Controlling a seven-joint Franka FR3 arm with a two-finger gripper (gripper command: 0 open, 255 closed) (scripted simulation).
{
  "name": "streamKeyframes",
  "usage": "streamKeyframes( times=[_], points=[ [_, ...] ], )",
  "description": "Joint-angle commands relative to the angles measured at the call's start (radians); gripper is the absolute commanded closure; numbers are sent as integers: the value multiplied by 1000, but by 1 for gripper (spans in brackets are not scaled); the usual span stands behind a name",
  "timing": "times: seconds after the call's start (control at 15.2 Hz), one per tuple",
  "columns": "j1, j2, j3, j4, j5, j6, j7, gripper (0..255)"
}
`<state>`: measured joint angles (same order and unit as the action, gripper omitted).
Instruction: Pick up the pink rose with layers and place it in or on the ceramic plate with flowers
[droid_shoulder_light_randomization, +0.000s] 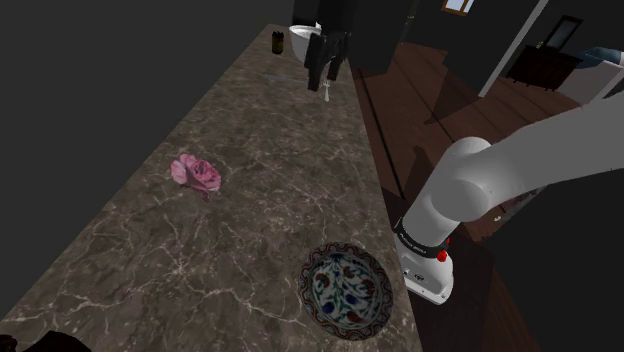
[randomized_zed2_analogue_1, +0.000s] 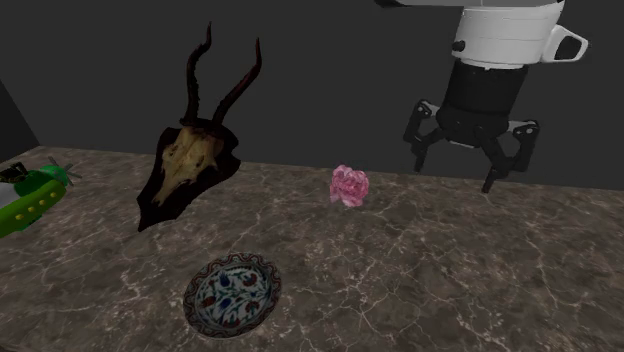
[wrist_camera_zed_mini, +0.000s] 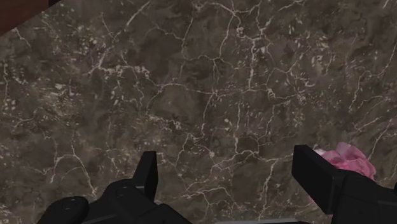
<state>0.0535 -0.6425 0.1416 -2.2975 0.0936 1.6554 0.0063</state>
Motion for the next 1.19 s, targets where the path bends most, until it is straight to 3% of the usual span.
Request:
streamKeyframes(
  times=[0.0, 0.59, 1.12],
  points=[
    [13, 40, 52, 9, 5, 42, 46, 0],
    [37, 286, 264, 136, -65, 178, 248, 0],
    [61, 589, 432, 334, -267, 223, 481, 0]
  ],
)
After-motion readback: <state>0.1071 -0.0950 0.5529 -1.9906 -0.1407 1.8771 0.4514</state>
